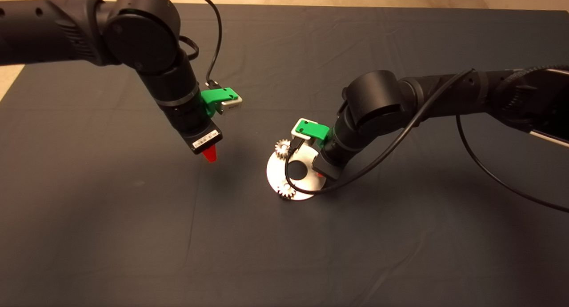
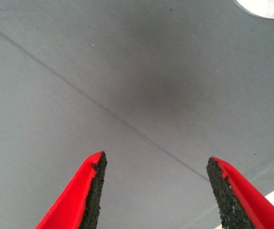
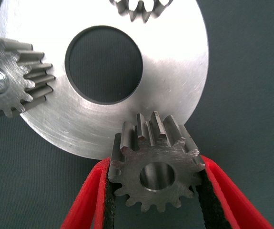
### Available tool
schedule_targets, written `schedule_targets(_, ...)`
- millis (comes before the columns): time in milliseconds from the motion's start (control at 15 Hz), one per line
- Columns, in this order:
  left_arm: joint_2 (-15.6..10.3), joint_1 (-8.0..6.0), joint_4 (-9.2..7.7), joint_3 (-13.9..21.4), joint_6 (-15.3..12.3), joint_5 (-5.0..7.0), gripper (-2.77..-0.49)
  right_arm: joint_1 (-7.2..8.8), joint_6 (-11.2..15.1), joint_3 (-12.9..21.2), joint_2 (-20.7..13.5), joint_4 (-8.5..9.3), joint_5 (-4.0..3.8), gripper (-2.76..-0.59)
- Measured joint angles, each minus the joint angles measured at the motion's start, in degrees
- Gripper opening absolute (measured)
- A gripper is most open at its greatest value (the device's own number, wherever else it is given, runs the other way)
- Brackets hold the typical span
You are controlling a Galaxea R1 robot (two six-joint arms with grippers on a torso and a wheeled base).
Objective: Install three planetary gears onto the carrier pins
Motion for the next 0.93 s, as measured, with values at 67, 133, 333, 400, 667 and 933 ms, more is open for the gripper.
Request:
schedule_targets(67, 0.0, 0.0, -0.02, 0.0, 0.0, 0.0, -1.8, 0.49, 0.0, 0.0, 0.0, 0.02, 0.16, -2.35)
schedule_targets(133, 0.0, 0.0, -0.04, 0.0, 0.0, -0.01, -1.8, 0.81, 0.0, 0.1, 0.0, 0.03, 0.13, -2.35)
schedule_targets(333, 0.0, 0.0, -0.27, 0.0, 0.0, 0.0, -1.8, 1.09, 0.0, 0.5, 0.1, 0.07, 0.1, -2.35)
schedule_targets(400, 0.0, 0.0, -0.33, 0.0, 0.0, 0.0, -1.8, 1.11, 0.1, 0.6, 0.2, 0.07, 0.15, -2.35)
schedule_targets(667, 0.0, 0.0, -0.44, 0.0, 0.0, 0.0, -1.8, 1.69, 0.1, 0.8, 0.1, 0.08, 0.13, -2.35)
schedule_targets(933, 0.0, 0.0, -0.46, 0.0, 0.0, 0.0, -1.8, 1.69, 0.0, 0.8, 0.1, 0.07, 0.14, -2.35)
